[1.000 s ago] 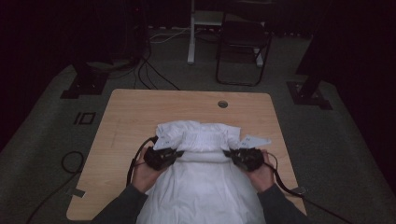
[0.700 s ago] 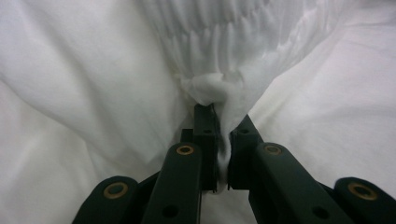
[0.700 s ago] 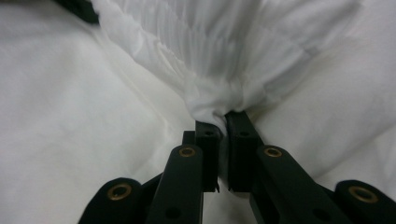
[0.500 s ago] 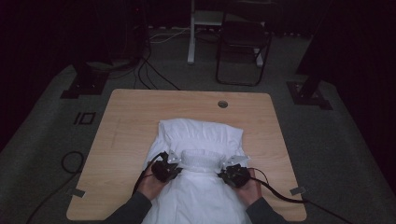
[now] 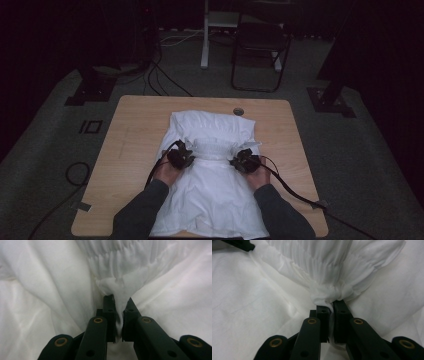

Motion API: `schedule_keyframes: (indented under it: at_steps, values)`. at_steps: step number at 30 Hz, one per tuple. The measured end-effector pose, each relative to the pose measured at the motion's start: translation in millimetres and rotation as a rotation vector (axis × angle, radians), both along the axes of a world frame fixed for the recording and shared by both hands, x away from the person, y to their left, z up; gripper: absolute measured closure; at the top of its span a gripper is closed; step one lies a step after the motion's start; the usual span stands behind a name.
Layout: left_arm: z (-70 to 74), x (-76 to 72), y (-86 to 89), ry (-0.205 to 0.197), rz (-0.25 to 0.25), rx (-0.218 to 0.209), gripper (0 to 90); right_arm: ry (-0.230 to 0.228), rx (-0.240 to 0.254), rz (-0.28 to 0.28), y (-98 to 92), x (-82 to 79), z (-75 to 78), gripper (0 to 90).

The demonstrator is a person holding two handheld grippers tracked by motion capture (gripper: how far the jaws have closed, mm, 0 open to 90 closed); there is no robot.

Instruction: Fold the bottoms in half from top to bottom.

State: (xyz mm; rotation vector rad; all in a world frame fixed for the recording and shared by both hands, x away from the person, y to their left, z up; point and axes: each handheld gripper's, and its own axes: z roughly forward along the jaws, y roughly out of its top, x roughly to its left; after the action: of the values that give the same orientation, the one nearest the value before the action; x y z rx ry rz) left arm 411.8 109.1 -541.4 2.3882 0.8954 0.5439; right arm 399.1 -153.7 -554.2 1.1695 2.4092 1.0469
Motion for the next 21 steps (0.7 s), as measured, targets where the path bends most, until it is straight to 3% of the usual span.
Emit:
schedule_keyframes:
  at_steps: [3, 6, 12, 13, 16, 17, 18, 21]
  values:
    - [-0.2, 16.6, -7.2, -0.037, 0.023, 0.033, 84.3, -0.005, -0.001, -0.026, 1.4, 16.1, 0.7, 85.1]
    - [-0.7, 26.1, -12.4, -0.049, 0.056, 0.031, 84.5, 0.001, 0.003, -0.068, 0.9, 32.2, 1.6, 85.1]
    - [2.0, 24.2, -5.4, -0.011, 0.088, -0.059, 86.4, 0.003, 0.012, -0.079, -1.3, 40.4, 2.8, 85.4]
    - [6.2, 21.0, -3.0, -0.013, 0.086, -0.075, 86.7, 0.000, 0.007, -0.075, -1.4, 39.1, 4.1, 85.7]
    - [24.1, 12.4, 3.7, -0.032, 0.079, -0.136, 87.1, -0.034, 0.066, -0.070, -6.9, 31.5, 18.9, 86.0]
    - [35.9, 7.1, 6.9, -0.051, 0.073, -0.173, 87.2, -0.048, 0.083, -0.068, -8.6, 28.9, 24.8, 86.0]
    - [49.1, 0.5, 9.7, -0.079, 0.059, -0.212, 87.2, -0.079, 0.100, -0.059, -11.1, 23.9, 36.3, 86.0]
    - [79.2, -18.9, 13.1, -0.148, 0.023, -0.262, 87.2, -0.191, 0.098, -0.037, -15.8, 8.4, 68.8, 86.0]
